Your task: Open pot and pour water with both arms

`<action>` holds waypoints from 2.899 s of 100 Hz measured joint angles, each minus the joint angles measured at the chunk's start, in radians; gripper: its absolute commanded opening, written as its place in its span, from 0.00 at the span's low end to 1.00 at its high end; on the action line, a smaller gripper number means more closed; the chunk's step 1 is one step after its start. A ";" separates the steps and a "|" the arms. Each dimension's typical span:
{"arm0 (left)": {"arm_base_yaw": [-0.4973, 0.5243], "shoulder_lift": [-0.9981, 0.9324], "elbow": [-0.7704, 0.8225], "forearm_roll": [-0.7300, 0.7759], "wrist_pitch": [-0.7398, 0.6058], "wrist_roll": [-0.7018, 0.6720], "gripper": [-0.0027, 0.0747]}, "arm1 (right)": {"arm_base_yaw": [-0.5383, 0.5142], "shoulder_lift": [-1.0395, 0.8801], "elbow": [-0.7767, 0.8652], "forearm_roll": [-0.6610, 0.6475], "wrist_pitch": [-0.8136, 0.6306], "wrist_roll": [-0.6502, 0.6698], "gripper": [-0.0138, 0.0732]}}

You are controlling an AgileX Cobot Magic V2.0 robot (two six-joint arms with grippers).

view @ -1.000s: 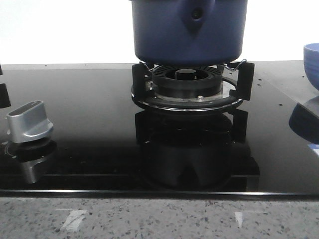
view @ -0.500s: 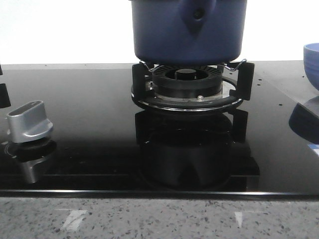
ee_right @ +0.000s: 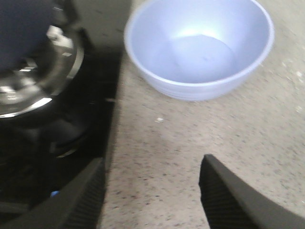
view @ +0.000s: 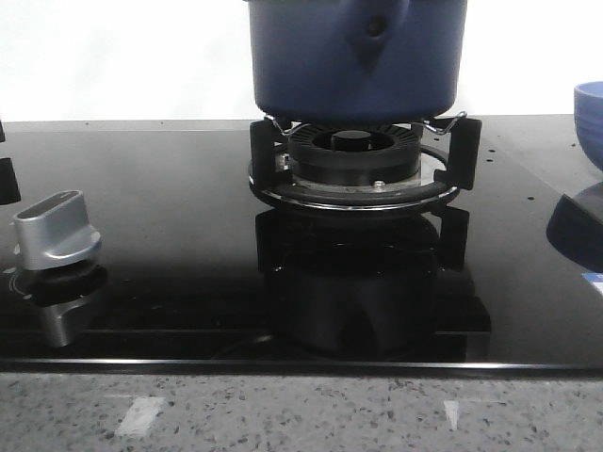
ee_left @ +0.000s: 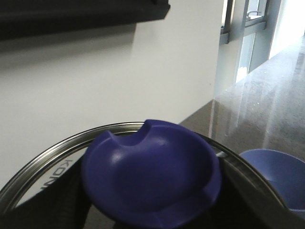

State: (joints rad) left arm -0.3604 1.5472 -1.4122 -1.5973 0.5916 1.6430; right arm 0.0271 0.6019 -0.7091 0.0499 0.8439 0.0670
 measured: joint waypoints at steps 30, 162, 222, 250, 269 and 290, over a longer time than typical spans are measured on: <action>0.222 -0.054 0.000 0.114 0.183 -0.132 0.37 | -0.077 0.257 -0.212 -0.035 -0.017 0.040 0.61; 0.345 -0.064 0.000 0.141 0.284 -0.155 0.37 | -0.345 0.958 -0.524 0.062 0.040 -0.017 0.08; 0.345 -0.064 0.000 0.143 0.282 -0.155 0.37 | -0.098 0.976 -1.042 0.056 0.322 -0.022 0.08; 0.345 -0.064 0.000 0.148 0.264 -0.155 0.37 | 0.078 1.083 -1.241 0.056 0.340 -0.024 0.08; 0.345 -0.064 0.000 0.148 0.260 -0.155 0.37 | 0.157 1.152 -1.280 0.058 0.250 -0.044 0.08; 0.345 -0.064 0.000 0.150 0.259 -0.155 0.37 | 0.216 1.180 -1.268 0.051 0.092 -0.094 0.09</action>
State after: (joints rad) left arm -0.0155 1.4835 -1.4122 -1.4476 0.8503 1.4884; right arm 0.2436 1.7817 -1.9771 0.1011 0.9361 -0.0270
